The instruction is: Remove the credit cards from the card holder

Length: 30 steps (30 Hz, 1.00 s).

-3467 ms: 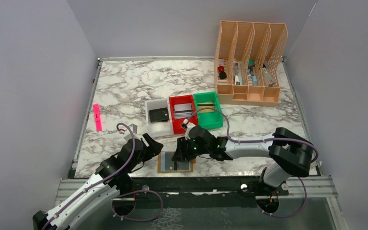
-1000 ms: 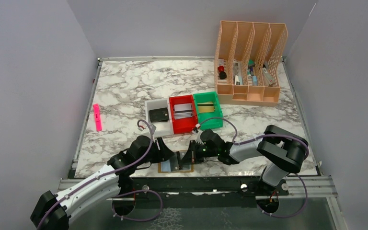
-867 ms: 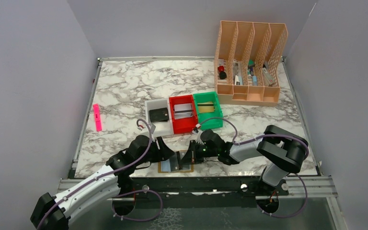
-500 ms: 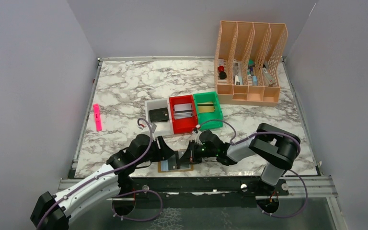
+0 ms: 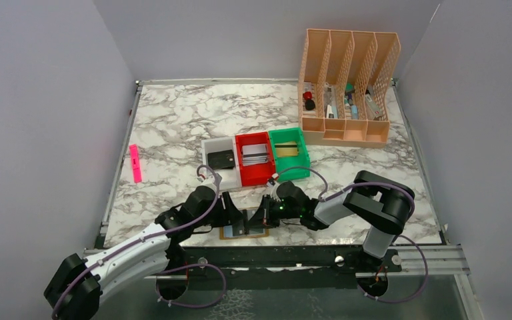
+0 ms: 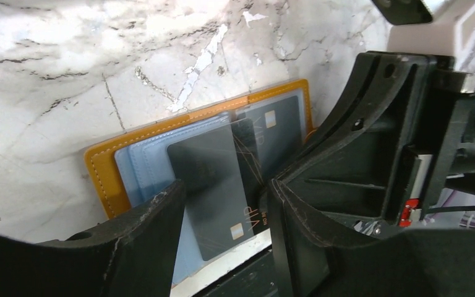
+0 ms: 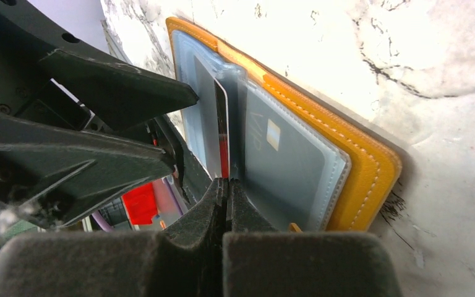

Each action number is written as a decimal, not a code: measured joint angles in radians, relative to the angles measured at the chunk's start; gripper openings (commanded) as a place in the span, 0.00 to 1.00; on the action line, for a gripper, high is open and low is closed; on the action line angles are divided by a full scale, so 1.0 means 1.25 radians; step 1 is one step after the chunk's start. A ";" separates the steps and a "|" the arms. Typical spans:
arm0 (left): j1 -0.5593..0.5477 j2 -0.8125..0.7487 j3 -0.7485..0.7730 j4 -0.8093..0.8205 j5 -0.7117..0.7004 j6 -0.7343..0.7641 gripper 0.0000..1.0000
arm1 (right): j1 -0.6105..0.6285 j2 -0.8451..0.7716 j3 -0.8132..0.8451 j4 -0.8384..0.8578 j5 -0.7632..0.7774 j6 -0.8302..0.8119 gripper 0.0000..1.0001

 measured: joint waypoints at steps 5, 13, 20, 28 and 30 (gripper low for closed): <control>-0.005 0.031 0.000 0.012 -0.003 -0.002 0.49 | 0.000 0.000 -0.001 0.000 0.002 0.000 0.02; -0.010 0.038 0.000 0.011 -0.014 -0.003 0.46 | 0.000 -0.001 -0.001 -0.001 0.007 -0.011 0.13; -0.011 0.043 0.001 0.011 -0.018 -0.003 0.46 | 0.000 0.000 0.016 -0.006 0.008 -0.022 0.18; -0.016 0.033 0.001 0.005 -0.020 -0.003 0.46 | 0.000 0.021 0.029 0.007 0.009 -0.022 0.02; -0.016 0.030 0.001 0.003 -0.021 -0.003 0.46 | 0.000 0.020 0.029 0.015 0.009 -0.022 0.01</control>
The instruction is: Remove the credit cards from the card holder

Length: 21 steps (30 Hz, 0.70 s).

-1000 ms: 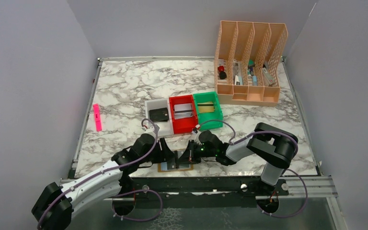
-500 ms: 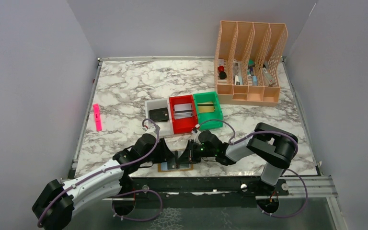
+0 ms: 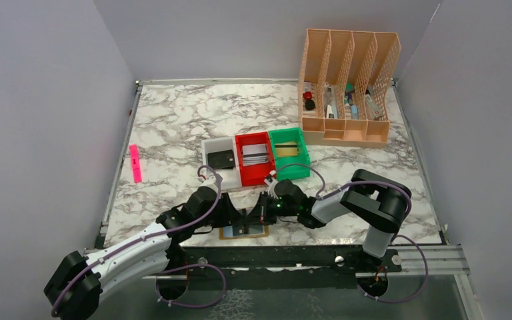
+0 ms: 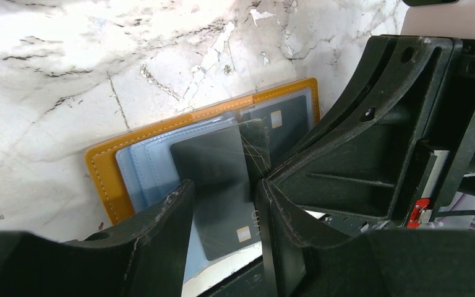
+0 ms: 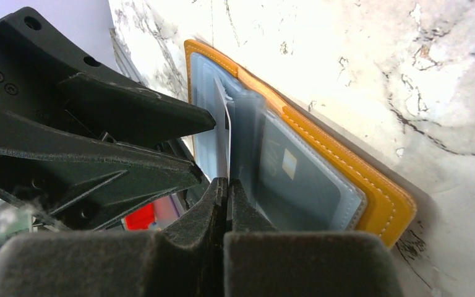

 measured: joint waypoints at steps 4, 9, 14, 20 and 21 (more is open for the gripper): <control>0.000 -0.010 0.000 -0.013 -0.002 0.000 0.46 | 0.000 -0.007 -0.004 -0.001 0.010 -0.001 0.01; 0.000 -0.024 0.000 -0.034 -0.006 0.000 0.46 | 0.000 -0.051 -0.026 -0.025 0.034 -0.002 0.01; 0.000 -0.026 0.000 -0.037 -0.008 0.000 0.47 | 0.000 -0.075 -0.055 -0.028 0.045 0.000 0.01; 0.000 -0.026 0.000 -0.037 -0.008 0.000 0.47 | 0.000 -0.079 -0.067 -0.021 0.046 0.006 0.10; 0.000 -0.026 0.000 -0.037 -0.009 0.000 0.47 | 0.000 -0.078 -0.067 -0.017 0.046 0.008 0.12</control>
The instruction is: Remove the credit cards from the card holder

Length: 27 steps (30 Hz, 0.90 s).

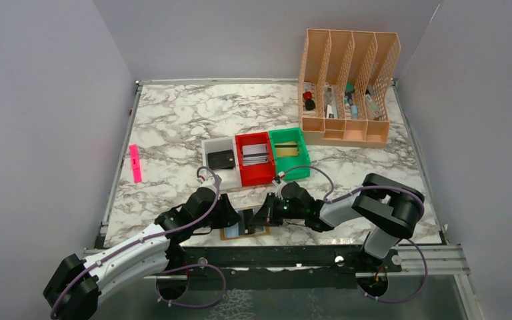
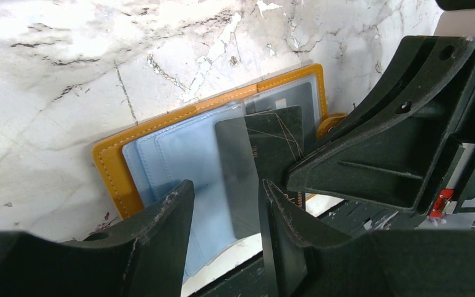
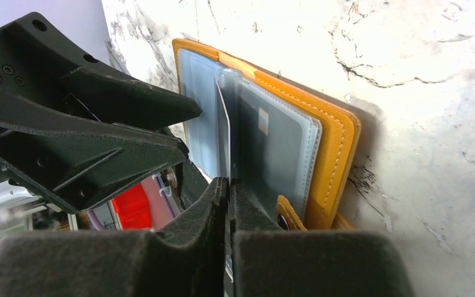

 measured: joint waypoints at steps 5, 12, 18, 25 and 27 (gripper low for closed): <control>0.000 -0.001 0.000 0.000 0.000 0.000 0.47 | 0.000 0.018 0.001 0.005 -0.001 0.002 0.18; 0.000 -0.001 0.000 0.000 0.000 0.000 0.47 | 0.000 0.037 0.011 0.015 -0.002 0.002 0.14; 0.000 0.001 0.000 0.002 0.000 0.000 0.47 | 0.000 0.042 0.011 0.030 -0.004 0.003 0.26; 0.000 0.010 0.000 0.013 0.001 0.002 0.46 | 0.000 0.056 0.011 0.068 -0.008 0.008 0.24; 0.000 0.010 0.000 0.013 0.001 0.002 0.46 | 0.000 0.058 0.011 0.073 -0.008 0.008 0.19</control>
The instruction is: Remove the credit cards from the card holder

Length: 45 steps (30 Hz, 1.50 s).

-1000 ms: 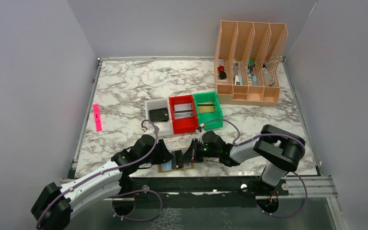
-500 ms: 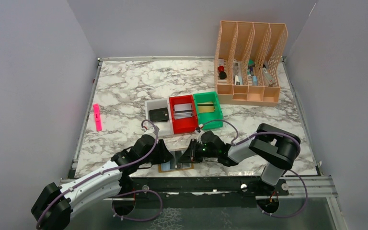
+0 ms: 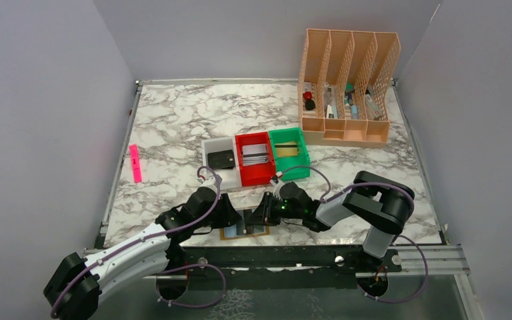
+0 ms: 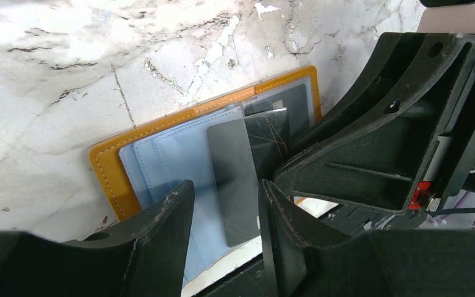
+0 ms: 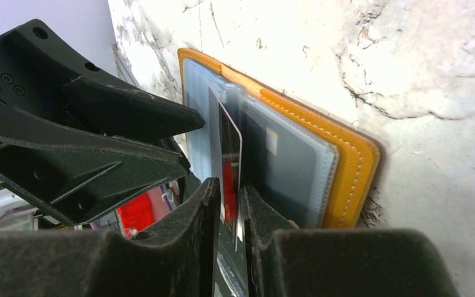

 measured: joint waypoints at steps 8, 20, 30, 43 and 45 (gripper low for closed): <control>0.000 -0.002 0.000 0.000 0.000 0.000 0.46 | 0.000 0.004 0.001 0.006 -0.002 -0.001 0.01; 0.000 -0.010 0.000 -0.003 0.000 0.001 0.46 | 0.000 -0.191 -0.027 -0.158 0.064 -0.064 0.01; 0.000 -0.025 0.001 -0.013 -0.006 0.003 0.56 | 0.000 -0.384 -0.032 -0.345 0.159 -0.138 0.01; 0.000 -0.067 0.150 -0.150 -0.209 0.028 0.75 | 0.000 -0.424 -0.032 -0.414 0.180 -0.241 0.01; 0.000 -0.079 0.152 -0.174 -0.259 0.016 0.76 | 0.000 -0.439 -0.031 -0.415 0.180 -0.265 0.01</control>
